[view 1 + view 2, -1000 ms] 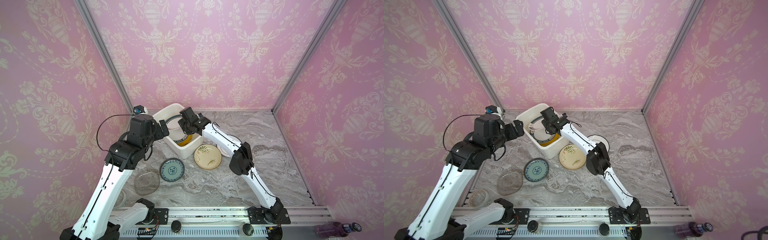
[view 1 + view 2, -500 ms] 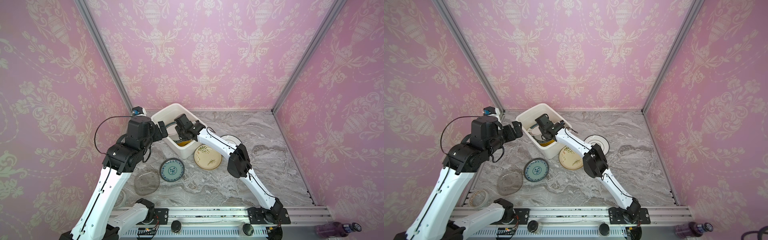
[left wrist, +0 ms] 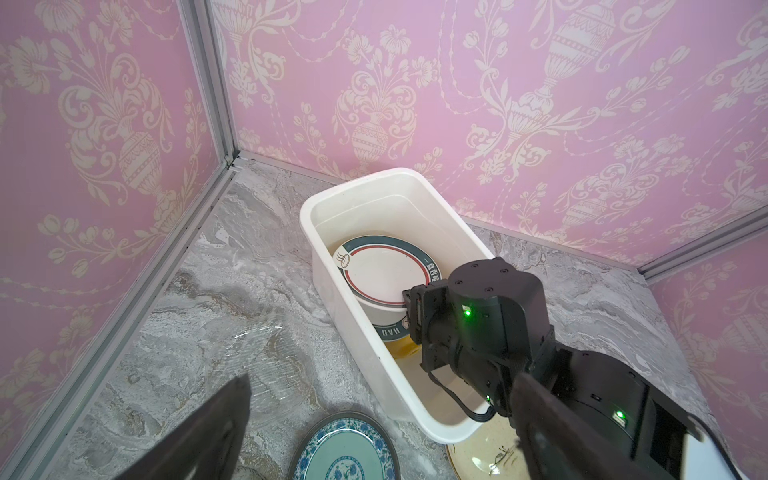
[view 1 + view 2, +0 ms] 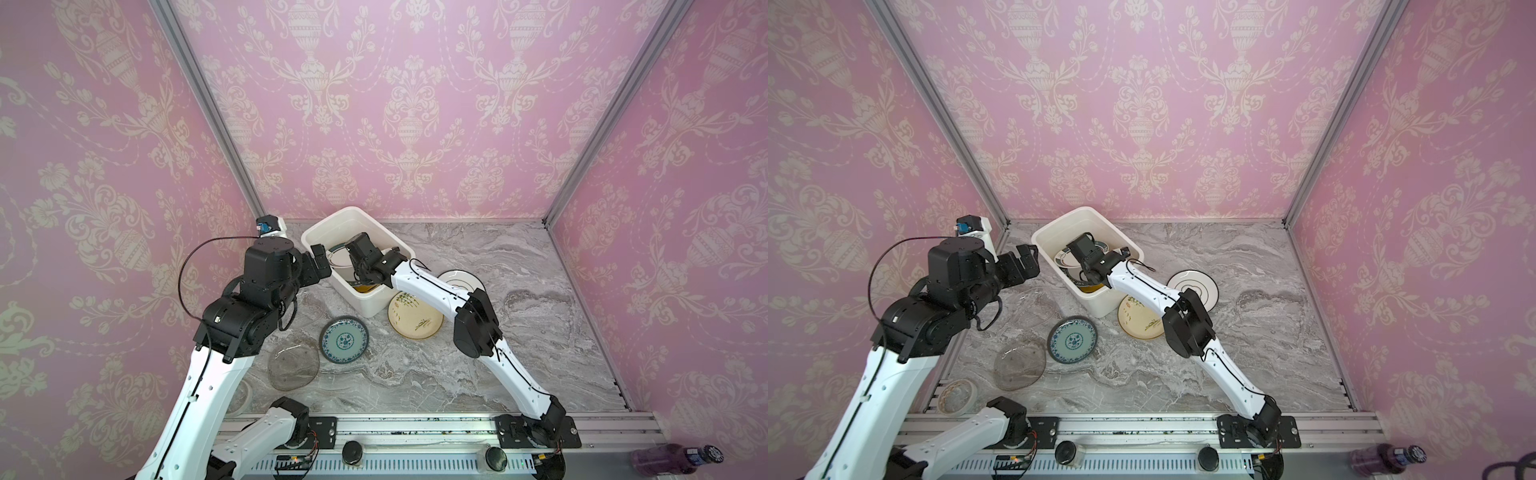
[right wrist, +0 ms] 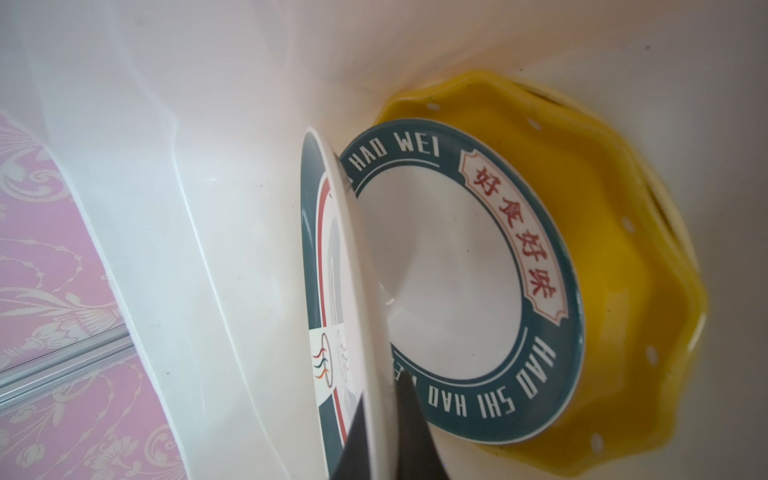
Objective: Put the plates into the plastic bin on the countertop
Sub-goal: 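Lower the oval plate into the bin onto the green-rimmed plate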
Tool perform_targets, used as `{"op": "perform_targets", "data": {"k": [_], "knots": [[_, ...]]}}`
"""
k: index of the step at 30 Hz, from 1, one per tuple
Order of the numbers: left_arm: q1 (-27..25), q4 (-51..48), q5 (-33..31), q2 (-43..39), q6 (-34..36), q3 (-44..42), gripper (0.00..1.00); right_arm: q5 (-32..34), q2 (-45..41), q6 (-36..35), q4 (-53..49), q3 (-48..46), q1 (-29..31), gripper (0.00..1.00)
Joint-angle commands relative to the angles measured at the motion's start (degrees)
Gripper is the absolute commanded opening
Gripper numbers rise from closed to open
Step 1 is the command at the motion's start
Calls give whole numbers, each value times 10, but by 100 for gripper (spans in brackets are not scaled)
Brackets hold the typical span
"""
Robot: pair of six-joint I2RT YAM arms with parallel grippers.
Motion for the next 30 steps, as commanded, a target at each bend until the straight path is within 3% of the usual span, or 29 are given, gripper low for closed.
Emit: {"op": "perform_targets", "data": {"k": [1, 11, 19, 30], "knots": [[7, -6, 7, -4, 15, -8, 99, 19, 11, 19, 8, 26, 4, 0], [11, -1, 5, 1, 20, -7, 99, 14, 23, 25, -5, 22, 4, 4], [15, -1, -2, 1, 23, -9, 99, 13, 31, 32, -11, 22, 3, 15], [21, -1, -19, -3, 31, -8, 99, 0, 43, 55, -31, 23, 3, 50]]}}
